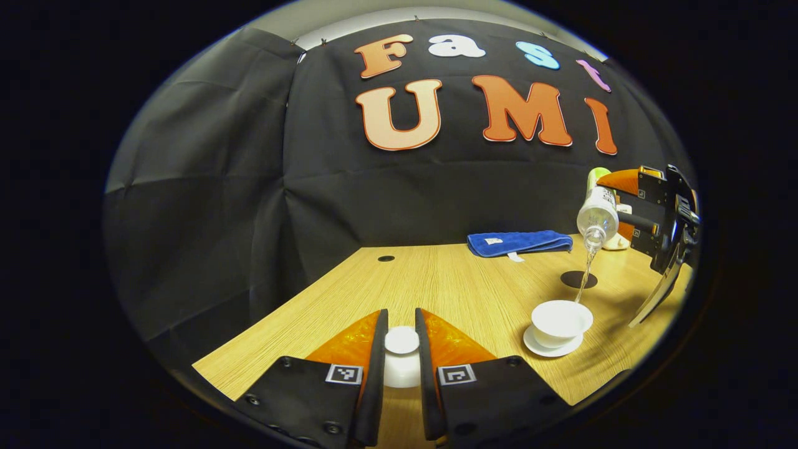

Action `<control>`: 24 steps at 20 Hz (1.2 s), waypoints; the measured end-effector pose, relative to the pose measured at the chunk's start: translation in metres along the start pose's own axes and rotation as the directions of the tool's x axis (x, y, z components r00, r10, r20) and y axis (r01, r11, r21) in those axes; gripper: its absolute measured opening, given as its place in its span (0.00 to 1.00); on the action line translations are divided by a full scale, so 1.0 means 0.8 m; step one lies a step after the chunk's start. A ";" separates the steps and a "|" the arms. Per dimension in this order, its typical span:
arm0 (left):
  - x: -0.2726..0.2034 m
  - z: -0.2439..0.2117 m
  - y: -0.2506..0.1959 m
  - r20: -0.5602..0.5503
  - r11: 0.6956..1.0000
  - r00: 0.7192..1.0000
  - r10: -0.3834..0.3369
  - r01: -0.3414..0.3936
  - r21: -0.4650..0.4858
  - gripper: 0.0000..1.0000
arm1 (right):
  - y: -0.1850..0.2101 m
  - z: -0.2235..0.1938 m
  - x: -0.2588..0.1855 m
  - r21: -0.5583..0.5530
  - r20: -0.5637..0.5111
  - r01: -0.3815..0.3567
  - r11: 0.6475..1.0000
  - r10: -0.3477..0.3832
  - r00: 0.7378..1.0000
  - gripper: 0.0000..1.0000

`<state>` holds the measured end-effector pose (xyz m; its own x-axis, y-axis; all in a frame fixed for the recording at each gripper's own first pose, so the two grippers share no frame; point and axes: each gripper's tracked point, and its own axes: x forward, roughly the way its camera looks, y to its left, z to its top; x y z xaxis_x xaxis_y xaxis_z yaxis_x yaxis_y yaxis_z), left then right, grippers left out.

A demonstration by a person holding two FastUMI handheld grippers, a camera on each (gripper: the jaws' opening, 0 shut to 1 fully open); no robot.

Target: Open the teacup lid with one hand, grasp the water bottle and pour water into the teacup with the other hand; after pouring, place the water bottle on the coaster and then close the teacup lid.

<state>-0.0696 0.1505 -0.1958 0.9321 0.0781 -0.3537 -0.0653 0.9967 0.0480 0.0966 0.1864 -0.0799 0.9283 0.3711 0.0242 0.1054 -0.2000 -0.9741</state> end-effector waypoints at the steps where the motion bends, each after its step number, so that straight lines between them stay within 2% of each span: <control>1: 0.001 0.000 0.000 0.001 1.000 1.000 0.002 -0.002 0.002 0.30 | -0.004 -0.001 0.001 -0.011 0.002 0.010 1.000 -0.010 1.000 0.59; 9: 0.000 0.001 0.001 0.008 1.000 1.000 -0.001 0.001 0.006 0.30 | -0.041 -0.003 0.006 -0.091 0.030 0.105 0.990 -0.102 0.994 0.59; 10: 0.000 0.001 0.001 0.010 1.000 1.000 0.000 0.000 0.007 0.30 | -0.044 -0.001 0.006 -0.102 0.033 0.116 0.988 -0.113 0.993 0.56; 11: -0.001 0.002 0.001 0.008 1.000 1.000 -0.001 0.001 0.007 0.30 | -0.048 0.001 0.005 -0.112 0.041 0.130 0.985 -0.126 0.991 0.59; 13: -0.001 0.001 0.001 0.009 1.000 1.000 -0.002 0.002 0.007 0.30 | -0.053 0.005 0.001 -0.135 0.054 0.151 0.979 -0.145 0.988 0.59; 17: -0.001 0.001 0.001 0.009 1.000 1.000 -0.005 0.005 0.007 0.30 | -0.059 0.011 -0.001 -0.178 0.087 0.186 0.966 -0.172 0.981 0.56; 18: -0.001 0.002 0.001 0.009 1.000 1.000 -0.005 0.005 0.006 0.30 | -0.061 0.012 -0.001 -0.188 0.096 0.197 0.962 -0.182 0.979 0.59; 24: -0.002 0.001 -0.001 0.014 1.000 1.000 -0.014 0.014 0.003 0.30 | -0.055 0.027 -0.003 -0.204 0.133 0.210 0.956 -0.185 0.974 0.59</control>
<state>-0.0707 0.1498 -0.1945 0.9378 0.0635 -0.3413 -0.0509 0.9977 0.0457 0.0820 0.2139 -0.0416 0.8367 0.5193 0.1741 0.3684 -0.2983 -0.8805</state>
